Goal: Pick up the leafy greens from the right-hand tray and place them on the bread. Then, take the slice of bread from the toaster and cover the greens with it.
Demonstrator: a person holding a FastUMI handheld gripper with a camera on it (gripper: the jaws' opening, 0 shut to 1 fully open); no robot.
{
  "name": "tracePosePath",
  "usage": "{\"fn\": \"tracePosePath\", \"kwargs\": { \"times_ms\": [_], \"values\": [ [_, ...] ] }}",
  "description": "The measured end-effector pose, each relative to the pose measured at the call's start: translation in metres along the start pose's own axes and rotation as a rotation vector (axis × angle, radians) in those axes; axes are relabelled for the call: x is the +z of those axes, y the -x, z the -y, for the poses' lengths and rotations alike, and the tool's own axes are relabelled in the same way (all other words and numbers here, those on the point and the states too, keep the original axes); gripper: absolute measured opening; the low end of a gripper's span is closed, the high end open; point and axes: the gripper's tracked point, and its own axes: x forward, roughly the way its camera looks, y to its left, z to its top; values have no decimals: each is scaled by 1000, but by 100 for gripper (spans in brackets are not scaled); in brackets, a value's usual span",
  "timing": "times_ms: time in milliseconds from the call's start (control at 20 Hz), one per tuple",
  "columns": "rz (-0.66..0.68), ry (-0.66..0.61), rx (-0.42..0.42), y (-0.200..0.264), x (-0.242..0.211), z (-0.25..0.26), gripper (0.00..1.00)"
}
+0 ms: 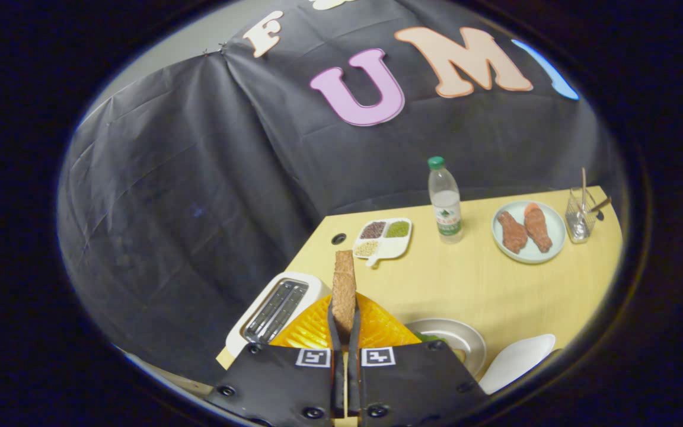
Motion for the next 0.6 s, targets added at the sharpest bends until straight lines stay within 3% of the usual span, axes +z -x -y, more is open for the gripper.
{"fn": "tracePosePath", "kwargs": {
  "times_ms": [250, 600],
  "values": [
    [-23, -123, 11, -6, -44, 35, 5],
    [-71, -276, -60, -14, -99, 89, 5]
  ]
}}
